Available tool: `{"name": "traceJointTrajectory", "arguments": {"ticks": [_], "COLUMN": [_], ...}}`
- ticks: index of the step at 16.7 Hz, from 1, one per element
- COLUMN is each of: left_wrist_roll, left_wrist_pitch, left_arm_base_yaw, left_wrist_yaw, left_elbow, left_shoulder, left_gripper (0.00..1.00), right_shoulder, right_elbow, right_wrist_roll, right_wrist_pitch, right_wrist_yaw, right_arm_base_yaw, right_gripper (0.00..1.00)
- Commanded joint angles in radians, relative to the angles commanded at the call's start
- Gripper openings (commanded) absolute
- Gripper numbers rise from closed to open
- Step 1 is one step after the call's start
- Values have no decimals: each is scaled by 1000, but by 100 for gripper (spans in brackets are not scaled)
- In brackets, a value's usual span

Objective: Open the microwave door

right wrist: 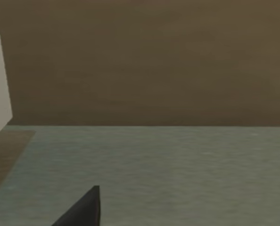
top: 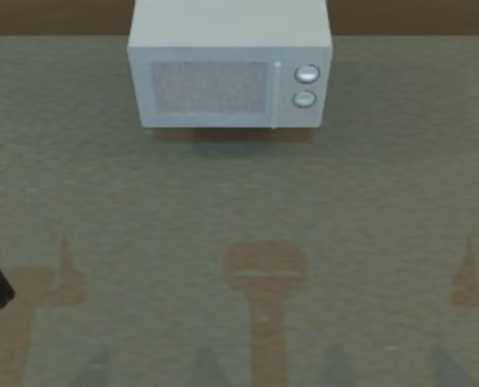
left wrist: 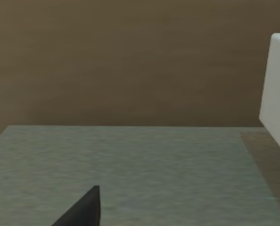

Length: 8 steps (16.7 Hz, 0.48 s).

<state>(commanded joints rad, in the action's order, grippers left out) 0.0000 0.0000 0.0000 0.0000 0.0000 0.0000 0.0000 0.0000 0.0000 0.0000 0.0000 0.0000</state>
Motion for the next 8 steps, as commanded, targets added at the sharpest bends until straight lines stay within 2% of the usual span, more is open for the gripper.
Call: {"name": "traceJointTrajectory", "arguments": {"ticks": [4,8], "left_wrist_roll": [2,6], "left_wrist_pitch": [-23,-160], "left_arm_base_yaw": [-7,-49], "left_wrist_yaw": [-4,-28], "left_elbow": [12,111], "left_shoulder": [24,178], "left_gripper": [100,100], "right_shoulder": [0,0], "right_elbow": [0,0], "right_wrist_roll": [0,0], "right_wrist_pitch": [0,0], "right_wrist_yaw": [0,0], "right_arm_base_yaw": [0,0], "right_gripper": [100,100]}}
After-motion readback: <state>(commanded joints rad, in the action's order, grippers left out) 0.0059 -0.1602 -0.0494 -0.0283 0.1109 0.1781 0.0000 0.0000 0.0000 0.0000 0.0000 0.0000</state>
